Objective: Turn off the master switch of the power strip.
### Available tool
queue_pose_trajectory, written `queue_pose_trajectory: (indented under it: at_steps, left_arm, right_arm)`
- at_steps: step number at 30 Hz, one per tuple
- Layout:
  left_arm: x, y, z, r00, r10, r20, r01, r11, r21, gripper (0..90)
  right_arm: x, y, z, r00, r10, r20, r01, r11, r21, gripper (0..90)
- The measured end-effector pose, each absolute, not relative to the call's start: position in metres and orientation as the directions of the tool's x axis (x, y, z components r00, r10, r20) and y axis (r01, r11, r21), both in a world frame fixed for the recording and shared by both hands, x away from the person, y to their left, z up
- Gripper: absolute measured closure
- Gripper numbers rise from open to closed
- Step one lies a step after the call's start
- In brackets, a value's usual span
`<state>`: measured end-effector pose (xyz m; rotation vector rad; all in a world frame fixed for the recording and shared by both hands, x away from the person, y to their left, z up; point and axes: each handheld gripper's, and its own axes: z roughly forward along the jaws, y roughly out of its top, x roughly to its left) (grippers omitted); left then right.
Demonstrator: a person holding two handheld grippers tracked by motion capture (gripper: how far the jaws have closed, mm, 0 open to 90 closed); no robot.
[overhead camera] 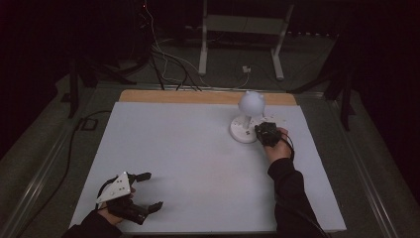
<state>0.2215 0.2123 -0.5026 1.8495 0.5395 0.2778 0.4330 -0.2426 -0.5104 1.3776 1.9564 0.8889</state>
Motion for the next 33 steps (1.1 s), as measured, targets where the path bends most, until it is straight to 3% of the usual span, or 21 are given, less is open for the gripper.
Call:
queue_pose_trajectory:
  at_steps: [14, 25, 29, 33]
  left_arm:
    - [0.222, 0.214, -0.502, 0.865, 0.496, -0.072, 0.228, -0.261, 0.938, 0.4]
    - [0.222, 0.213, -0.502, 0.866, 0.496, -0.069, 0.224, -0.261, 0.939, 0.4]
    - [0.222, 0.214, -0.502, 0.866, 0.496, -0.067, 0.223, -0.262, 0.939, 0.4]
    - [0.222, 0.214, -0.502, 0.866, 0.496, -0.067, 0.224, -0.263, 0.939, 0.4]
  right_arm:
    - [0.425, -0.25, -0.498, -0.28, 0.96, -0.025, 0.485, 0.164, 0.859, 90.0]
    - [0.421, -0.252, -0.495, -0.272, 0.962, -0.02, 0.493, 0.157, 0.855, 90.0]
    - [0.419, -0.251, -0.493, -0.279, 0.96, 0.012, 0.502, 0.135, 0.854, 82.6]
    - [0.417, -0.252, -0.491, -0.296, 0.954, 0.041, 0.509, 0.122, 0.852, 69.3]
